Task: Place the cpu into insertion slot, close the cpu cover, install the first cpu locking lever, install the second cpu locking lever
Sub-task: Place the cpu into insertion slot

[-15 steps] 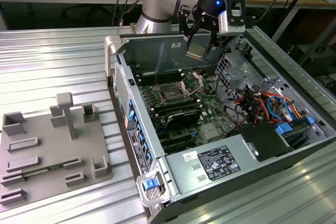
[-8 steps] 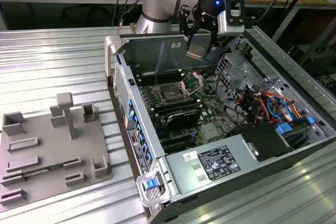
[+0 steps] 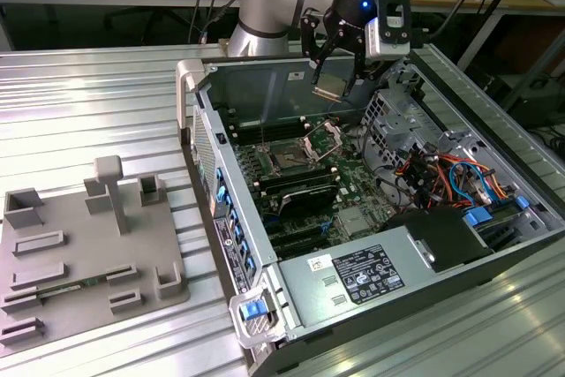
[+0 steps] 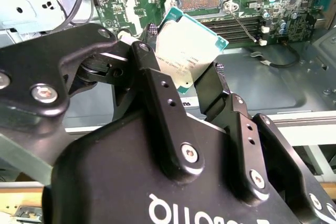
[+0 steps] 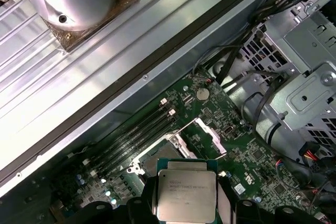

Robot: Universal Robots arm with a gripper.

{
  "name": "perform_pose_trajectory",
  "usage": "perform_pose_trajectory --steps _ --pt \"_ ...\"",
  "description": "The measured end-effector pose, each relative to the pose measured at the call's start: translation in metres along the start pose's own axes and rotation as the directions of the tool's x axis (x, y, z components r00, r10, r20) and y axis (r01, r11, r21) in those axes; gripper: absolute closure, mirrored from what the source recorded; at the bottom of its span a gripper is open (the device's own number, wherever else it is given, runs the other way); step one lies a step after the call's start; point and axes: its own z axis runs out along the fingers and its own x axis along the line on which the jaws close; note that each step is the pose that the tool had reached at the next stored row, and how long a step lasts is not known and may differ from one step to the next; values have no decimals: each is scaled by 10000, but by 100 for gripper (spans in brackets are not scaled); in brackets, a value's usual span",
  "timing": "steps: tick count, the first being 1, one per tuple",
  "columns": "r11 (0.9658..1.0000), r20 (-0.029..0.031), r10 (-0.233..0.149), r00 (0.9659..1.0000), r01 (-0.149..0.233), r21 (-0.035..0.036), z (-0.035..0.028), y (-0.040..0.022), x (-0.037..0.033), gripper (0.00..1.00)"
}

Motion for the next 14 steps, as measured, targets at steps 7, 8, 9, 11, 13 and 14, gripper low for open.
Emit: perform_pose_trajectory --steps 7,8,9,11,13,14 --pt "9996 26 287 9996 -287 -7 1 0 0 45" --pt "9995 28 322 9995 -322 -7 1 0 0 45" --pt "9994 31 345 9994 -345 -7 1 0 0 45" --pt "9991 37 419 9991 -419 -9 1 -1 1 45" --pt "9987 46 513 9987 -513 -11 2 -1 1 45" --pt "9985 49 547 9985 -547 -12 2 -1 1 45"
